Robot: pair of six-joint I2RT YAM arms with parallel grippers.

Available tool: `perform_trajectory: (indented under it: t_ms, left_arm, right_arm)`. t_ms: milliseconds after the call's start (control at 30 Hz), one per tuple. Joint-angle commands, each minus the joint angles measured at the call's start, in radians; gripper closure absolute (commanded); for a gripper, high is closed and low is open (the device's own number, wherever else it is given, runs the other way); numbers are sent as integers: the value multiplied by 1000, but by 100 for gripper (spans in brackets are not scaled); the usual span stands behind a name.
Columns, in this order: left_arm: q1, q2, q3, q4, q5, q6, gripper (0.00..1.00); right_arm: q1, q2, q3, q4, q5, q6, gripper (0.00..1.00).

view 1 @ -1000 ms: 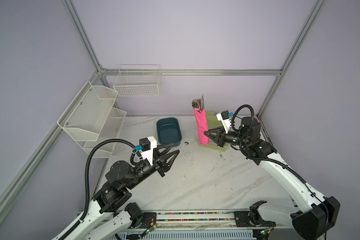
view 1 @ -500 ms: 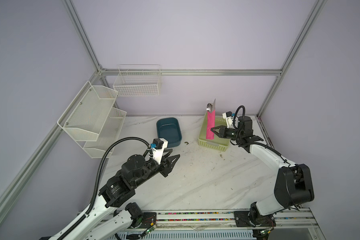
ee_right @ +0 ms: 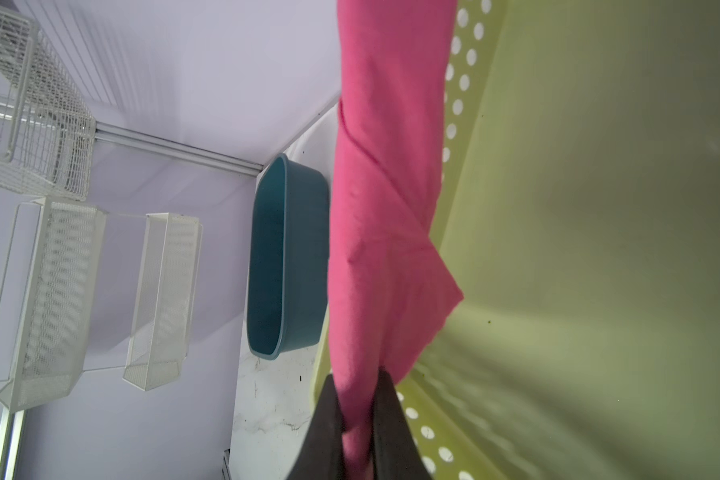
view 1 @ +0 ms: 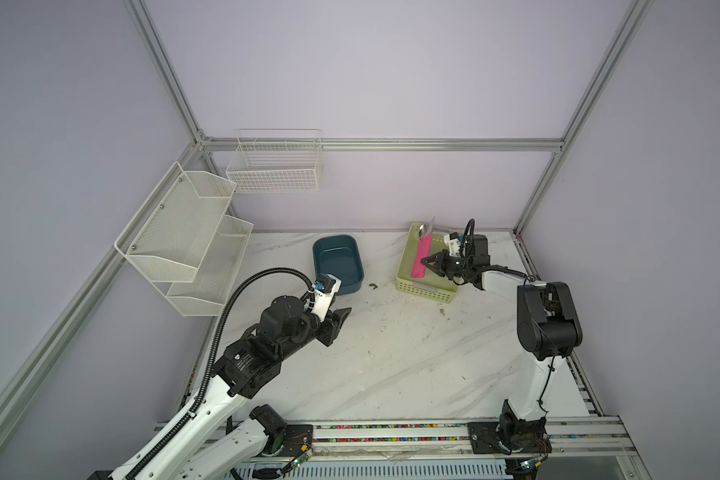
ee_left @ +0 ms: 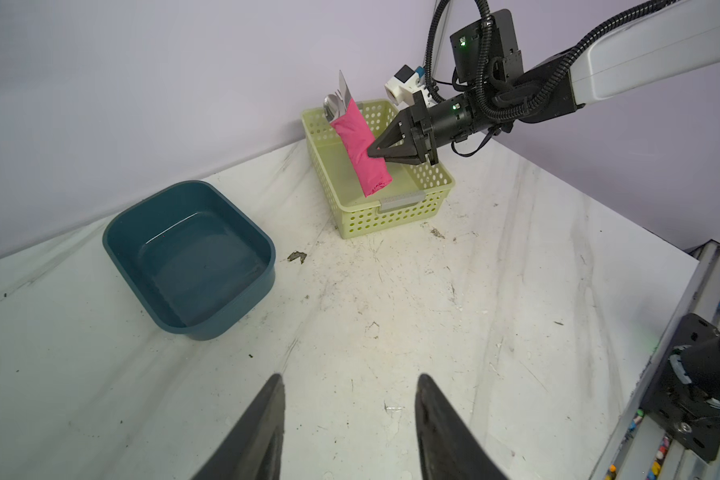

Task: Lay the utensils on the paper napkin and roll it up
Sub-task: 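Lower the pink bundle into the light-green basket with the right gripper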

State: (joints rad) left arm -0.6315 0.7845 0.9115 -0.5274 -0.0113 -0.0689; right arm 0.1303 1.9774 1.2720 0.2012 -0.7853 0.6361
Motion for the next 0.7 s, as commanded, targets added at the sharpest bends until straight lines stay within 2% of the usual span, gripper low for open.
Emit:
perform_trajectory:
  t_ms: [0,200,667]
  left_arm:
    - [22,13,-34,55,-6,54,50]
    - [47,15,-82,87,0,70,50]
    - [70,26,-117,109,31,80,50]
  right_arm:
    - [-3,29,66,108,-42,74,100]
    - [-4,119,121,108,-54,129,100]
    - [-4,260,241,51,-118,127,100]
